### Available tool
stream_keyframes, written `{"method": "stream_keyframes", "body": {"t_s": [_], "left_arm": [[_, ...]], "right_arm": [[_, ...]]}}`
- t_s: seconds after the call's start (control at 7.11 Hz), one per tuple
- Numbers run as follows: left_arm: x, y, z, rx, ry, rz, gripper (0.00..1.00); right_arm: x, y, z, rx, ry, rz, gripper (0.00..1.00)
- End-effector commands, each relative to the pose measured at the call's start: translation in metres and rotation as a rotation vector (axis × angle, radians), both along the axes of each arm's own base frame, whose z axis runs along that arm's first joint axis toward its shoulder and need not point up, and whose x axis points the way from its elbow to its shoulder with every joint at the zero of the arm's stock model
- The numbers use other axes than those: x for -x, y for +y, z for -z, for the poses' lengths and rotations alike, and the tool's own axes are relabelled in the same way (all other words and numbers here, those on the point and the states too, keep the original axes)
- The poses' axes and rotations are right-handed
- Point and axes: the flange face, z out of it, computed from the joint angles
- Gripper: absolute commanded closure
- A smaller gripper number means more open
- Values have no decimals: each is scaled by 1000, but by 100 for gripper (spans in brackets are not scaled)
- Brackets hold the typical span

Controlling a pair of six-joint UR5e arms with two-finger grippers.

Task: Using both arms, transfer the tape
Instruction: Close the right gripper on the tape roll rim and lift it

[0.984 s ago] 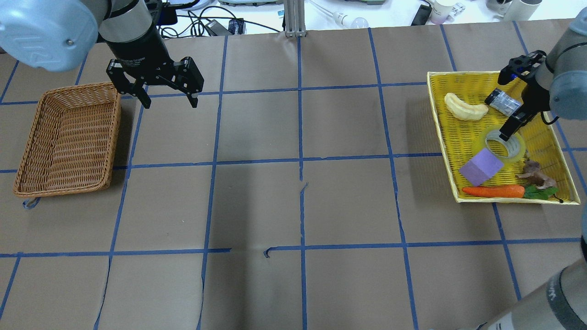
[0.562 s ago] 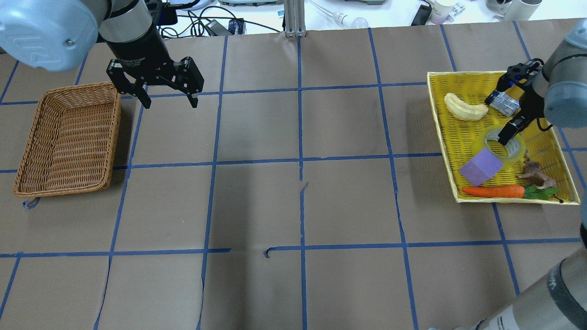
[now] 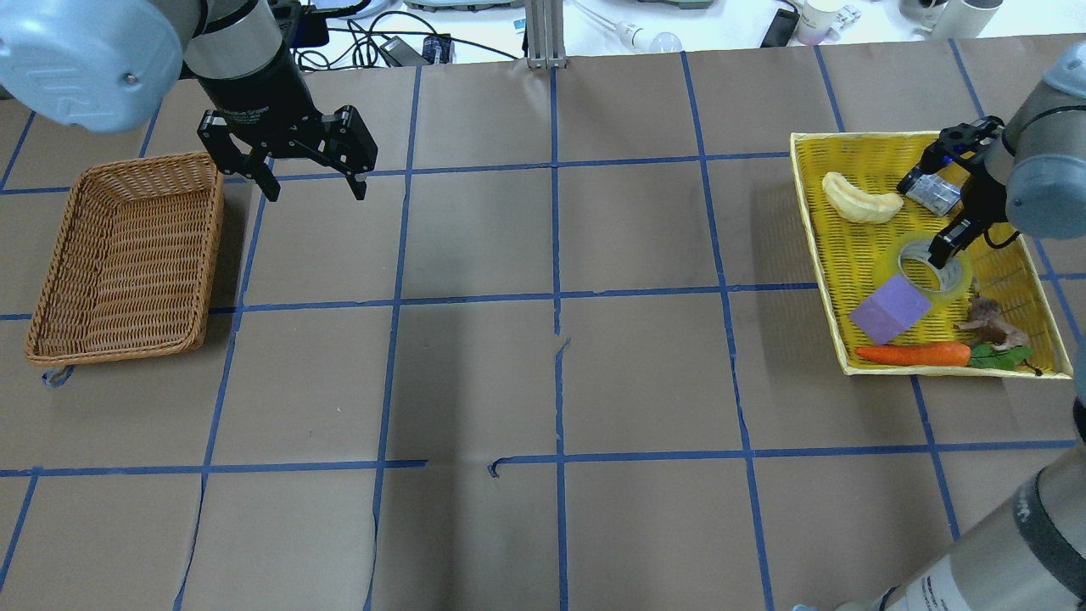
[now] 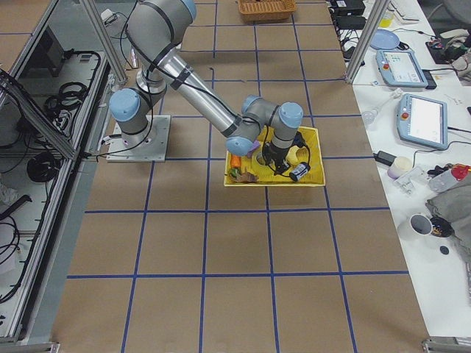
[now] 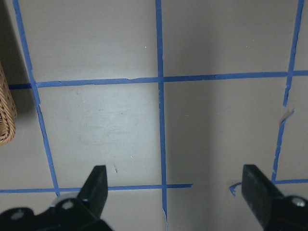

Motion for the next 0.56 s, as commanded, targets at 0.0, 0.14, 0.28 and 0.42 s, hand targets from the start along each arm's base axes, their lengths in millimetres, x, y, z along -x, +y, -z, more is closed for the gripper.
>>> {"method": "stream_keyframes", "body": {"t_s": [0.0, 0.14, 0.28, 0.42], "left_arm": [[0, 0, 1, -1, 0, 1, 0], [0, 0, 1, -1, 0, 1, 0], [0, 0, 1, -1, 0, 1, 0], [0, 0, 0, 0, 0, 3, 0]], "right_arm": [[4, -7, -22, 36, 20, 25, 100], [0, -22, -51, 85, 43, 32, 100], [-8, -39, -76, 126, 57, 14, 100], [-24, -53, -98, 149, 48, -4, 100]]}}
